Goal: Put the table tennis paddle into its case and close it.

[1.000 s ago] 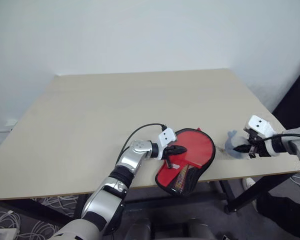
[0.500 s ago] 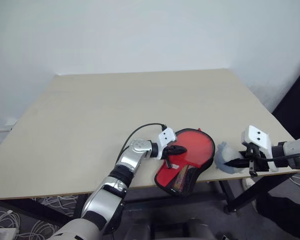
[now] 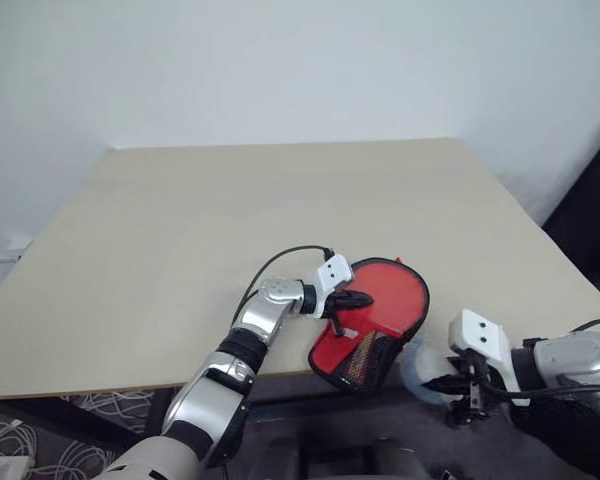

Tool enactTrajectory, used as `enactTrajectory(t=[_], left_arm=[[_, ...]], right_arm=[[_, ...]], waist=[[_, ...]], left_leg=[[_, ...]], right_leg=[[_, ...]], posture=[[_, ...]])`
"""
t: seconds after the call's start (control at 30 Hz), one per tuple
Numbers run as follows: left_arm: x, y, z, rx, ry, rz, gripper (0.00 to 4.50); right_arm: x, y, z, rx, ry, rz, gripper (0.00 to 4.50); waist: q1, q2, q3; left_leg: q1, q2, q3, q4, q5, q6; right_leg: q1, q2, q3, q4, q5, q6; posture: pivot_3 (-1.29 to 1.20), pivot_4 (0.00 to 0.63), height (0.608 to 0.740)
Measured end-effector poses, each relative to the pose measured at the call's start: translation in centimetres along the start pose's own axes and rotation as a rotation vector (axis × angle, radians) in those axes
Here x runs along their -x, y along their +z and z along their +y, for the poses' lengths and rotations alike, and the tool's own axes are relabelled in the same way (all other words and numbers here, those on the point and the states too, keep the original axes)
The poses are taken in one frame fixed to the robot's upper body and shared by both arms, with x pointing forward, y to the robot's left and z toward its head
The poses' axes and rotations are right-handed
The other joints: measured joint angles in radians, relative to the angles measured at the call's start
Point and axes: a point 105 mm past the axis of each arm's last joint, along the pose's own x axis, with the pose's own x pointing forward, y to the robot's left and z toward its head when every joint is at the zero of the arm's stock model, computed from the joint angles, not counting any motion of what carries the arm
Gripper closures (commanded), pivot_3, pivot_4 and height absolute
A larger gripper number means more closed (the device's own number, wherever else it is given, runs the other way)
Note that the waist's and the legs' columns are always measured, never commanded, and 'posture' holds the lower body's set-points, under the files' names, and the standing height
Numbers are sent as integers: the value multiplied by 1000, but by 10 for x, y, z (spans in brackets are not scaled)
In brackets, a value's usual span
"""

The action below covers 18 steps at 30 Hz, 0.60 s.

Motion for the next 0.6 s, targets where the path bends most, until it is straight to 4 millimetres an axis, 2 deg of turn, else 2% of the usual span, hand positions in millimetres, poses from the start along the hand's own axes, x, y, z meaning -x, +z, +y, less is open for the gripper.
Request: enactTrajectory(t=[0.2, 0.33, 0.5, 0.53, 0.6], left_arm=[[6, 2, 1, 19, -13, 24, 4500], [7, 2, 1, 33, -17, 31, 4500], [8, 3, 3, 47, -12, 34, 4500], [8, 3, 3, 47, -12, 32, 4500], [7, 4, 3, 47, -13, 31, 4500]], right_arm=[[-17, 10, 41, 9, 126, -57, 4048], [-23, 22, 59, 30, 165, -104, 4048], [-33, 39, 65, 22, 172, -183, 4048], [-36, 44, 65, 18, 167, -209, 3395], [-41, 51, 62, 3, 140, -234, 2726]], waist=[[0, -3, 1], [0, -6, 1], [0, -9, 0], [0, -9, 0], [0, -9, 0]], left_leg=[[-1, 0, 0, 0, 0, 0], [-1, 1, 0, 0, 0, 0], [-1, 1, -1, 0, 0, 0], [-1, 2, -1, 0, 0, 0], [-1, 2, -1, 0, 0, 0]], right_leg=[[-1, 0, 0, 0, 0, 0], [-1, 0, -1, 0, 0, 0], [-1, 0, -1, 0, 0, 0], [-1, 0, -2, 0, 0, 0], [-1, 0, -1, 0, 0, 0]], posture=[[0, 0, 740], [0, 0, 740], [0, 0, 740], [0, 0, 740], [0, 0, 740]])
